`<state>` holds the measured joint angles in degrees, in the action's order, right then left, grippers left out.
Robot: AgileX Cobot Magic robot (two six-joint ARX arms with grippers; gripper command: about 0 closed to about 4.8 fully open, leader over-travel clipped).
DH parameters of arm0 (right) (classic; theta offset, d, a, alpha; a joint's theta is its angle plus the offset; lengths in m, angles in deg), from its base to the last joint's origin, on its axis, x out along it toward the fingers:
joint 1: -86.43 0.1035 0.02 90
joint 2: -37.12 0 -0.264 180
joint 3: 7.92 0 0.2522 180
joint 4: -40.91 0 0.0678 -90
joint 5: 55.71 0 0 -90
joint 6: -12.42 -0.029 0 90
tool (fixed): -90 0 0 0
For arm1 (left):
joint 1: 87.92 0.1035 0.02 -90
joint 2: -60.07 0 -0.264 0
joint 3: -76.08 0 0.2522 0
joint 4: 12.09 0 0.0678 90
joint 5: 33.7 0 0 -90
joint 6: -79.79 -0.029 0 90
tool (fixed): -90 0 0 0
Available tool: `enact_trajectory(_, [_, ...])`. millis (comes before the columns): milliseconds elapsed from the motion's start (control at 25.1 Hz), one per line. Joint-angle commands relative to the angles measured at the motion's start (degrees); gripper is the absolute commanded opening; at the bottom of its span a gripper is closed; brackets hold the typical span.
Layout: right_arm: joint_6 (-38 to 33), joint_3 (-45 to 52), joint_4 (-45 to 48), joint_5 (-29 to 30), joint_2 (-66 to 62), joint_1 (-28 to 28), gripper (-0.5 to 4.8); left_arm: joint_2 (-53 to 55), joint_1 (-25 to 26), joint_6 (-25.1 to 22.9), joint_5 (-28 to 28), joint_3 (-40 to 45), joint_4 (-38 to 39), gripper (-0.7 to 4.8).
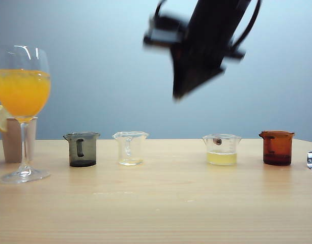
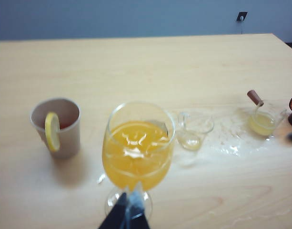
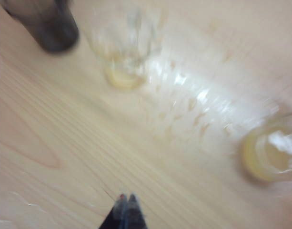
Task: Pick up the second measuring cup from the left, pour the orange juice inside into the goblet, and finally put the measuring cup back in its original place.
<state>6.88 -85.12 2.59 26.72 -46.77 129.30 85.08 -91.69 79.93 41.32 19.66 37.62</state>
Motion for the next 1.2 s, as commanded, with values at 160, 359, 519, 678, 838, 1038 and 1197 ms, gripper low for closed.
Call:
enact_trajectory(160, [3.9, 0.3, 0.5, -3.5, 15.6, 0.1, -0.01, -3.9, 0.1, 1.9, 1.1, 3.0, 0.3, -0.05])
enact_trajectory(359, [4.7, 11.1, 7.2, -5.7, 30.3, 0.0, -0.01, -15.3, 0.1, 3.3, 4.7, 12.3, -6.4, -0.05])
enact_trajectory(519, [6.2, 25.0, 15.3, -9.7, 42.8, 0.0, -0.01, -24.0, 0.1, 3.5, 9.9, 19.7, -12.1, -0.05])
enact_trajectory(678, [6.2, 33.0, 16.9, -18.1, 51.3, 0.1, -0.01, -24.9, 0.1, 4.0, 10.1, 25.2, -18.4, -0.05])
enact_trajectory(838, [6.2, 34.0, 16.3, -18.2, 53.6, 0.1, 0.0, -24.9, 0.1, 3.9, 12.9, 31.3, -26.7, -0.05])
enact_trajectory(1038, [6.2, 34.0, 16.2, -17.9, 53.3, 0.1, -0.01, -24.9, 0.1, 3.9, 12.9, 39.2, -34.0, -0.05])
enact_trajectory(1197, [6.2, 34.0, 16.9, -14.1, 53.5, 0.1, -0.01, -24.9, 0.1, 3.3, 13.4, 42.1, -34.3, -0.05])
